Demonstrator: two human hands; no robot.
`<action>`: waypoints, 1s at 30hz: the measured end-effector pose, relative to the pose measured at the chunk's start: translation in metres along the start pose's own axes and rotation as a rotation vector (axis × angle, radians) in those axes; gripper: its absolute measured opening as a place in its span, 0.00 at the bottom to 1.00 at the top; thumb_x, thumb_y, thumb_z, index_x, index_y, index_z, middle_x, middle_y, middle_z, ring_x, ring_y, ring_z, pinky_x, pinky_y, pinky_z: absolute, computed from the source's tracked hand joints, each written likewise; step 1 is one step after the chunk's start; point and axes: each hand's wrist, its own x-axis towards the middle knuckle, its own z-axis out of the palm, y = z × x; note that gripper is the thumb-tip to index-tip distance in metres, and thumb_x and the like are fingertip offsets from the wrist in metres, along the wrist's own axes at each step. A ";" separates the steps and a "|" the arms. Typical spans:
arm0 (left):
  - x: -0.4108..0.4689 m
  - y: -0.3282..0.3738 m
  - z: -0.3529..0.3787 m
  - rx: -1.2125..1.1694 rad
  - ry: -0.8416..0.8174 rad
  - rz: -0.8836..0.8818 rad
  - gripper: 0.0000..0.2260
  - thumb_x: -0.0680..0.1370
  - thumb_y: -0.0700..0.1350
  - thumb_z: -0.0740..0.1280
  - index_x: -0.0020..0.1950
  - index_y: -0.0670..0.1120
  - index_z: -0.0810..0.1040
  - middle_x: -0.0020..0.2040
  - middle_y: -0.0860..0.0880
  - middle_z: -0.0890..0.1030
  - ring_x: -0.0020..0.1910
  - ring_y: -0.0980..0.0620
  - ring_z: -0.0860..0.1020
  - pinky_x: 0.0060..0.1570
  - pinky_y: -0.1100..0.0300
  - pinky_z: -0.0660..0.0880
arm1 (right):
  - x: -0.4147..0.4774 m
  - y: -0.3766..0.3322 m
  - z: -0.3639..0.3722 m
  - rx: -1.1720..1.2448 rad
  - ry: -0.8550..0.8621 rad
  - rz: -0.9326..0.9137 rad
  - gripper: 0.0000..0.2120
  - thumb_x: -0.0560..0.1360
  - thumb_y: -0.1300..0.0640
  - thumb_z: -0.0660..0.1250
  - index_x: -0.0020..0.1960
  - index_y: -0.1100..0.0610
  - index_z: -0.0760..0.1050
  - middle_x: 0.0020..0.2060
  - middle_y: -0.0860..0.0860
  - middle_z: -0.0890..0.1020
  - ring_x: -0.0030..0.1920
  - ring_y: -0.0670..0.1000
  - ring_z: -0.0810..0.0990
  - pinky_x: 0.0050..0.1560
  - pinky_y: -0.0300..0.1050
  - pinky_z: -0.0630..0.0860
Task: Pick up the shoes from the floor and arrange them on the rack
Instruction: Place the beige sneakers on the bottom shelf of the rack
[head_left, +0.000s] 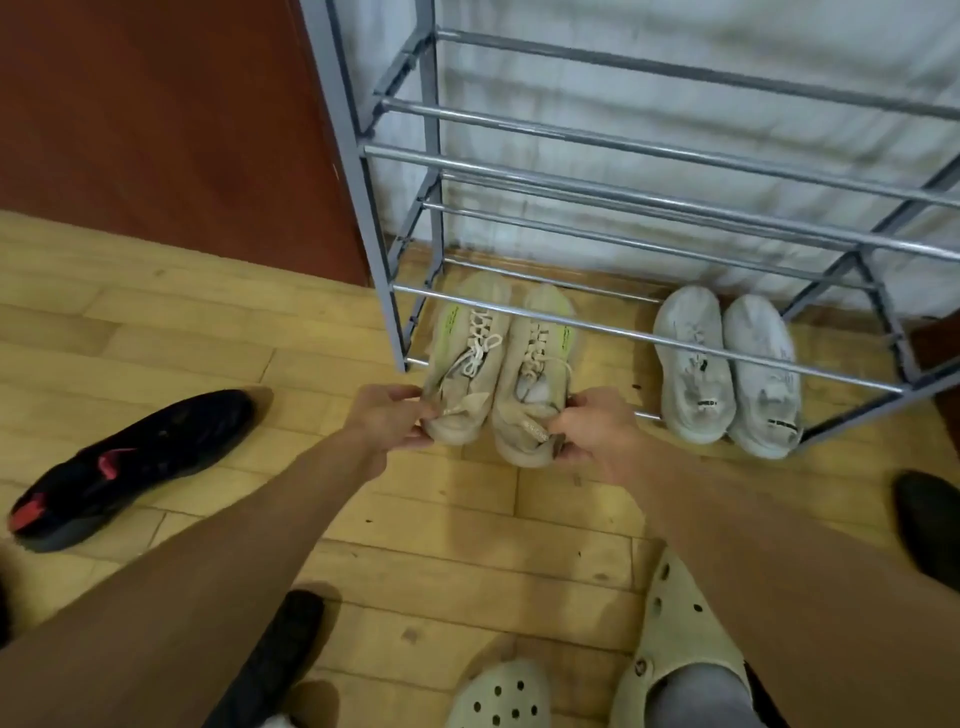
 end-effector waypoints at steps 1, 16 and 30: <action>0.009 0.007 0.005 -0.012 0.008 0.016 0.20 0.71 0.36 0.74 0.62 0.38 0.77 0.47 0.42 0.82 0.38 0.47 0.81 0.31 0.60 0.82 | 0.008 -0.002 -0.002 0.003 0.013 -0.012 0.12 0.68 0.65 0.75 0.51 0.63 0.80 0.46 0.59 0.84 0.45 0.57 0.84 0.43 0.56 0.84; 0.119 0.033 0.046 0.019 0.162 0.076 0.19 0.72 0.41 0.74 0.61 0.44 0.77 0.56 0.43 0.82 0.50 0.45 0.82 0.44 0.54 0.79 | 0.120 -0.007 0.007 0.182 -0.041 -0.046 0.13 0.72 0.69 0.70 0.53 0.56 0.81 0.50 0.57 0.84 0.49 0.57 0.84 0.39 0.45 0.84; 0.094 0.011 0.027 0.117 0.103 0.093 0.11 0.77 0.44 0.67 0.59 0.48 0.76 0.46 0.48 0.77 0.44 0.47 0.76 0.51 0.50 0.77 | 0.102 -0.006 0.018 -0.074 -0.047 -0.108 0.05 0.75 0.61 0.65 0.48 0.57 0.80 0.47 0.55 0.83 0.50 0.55 0.81 0.54 0.51 0.79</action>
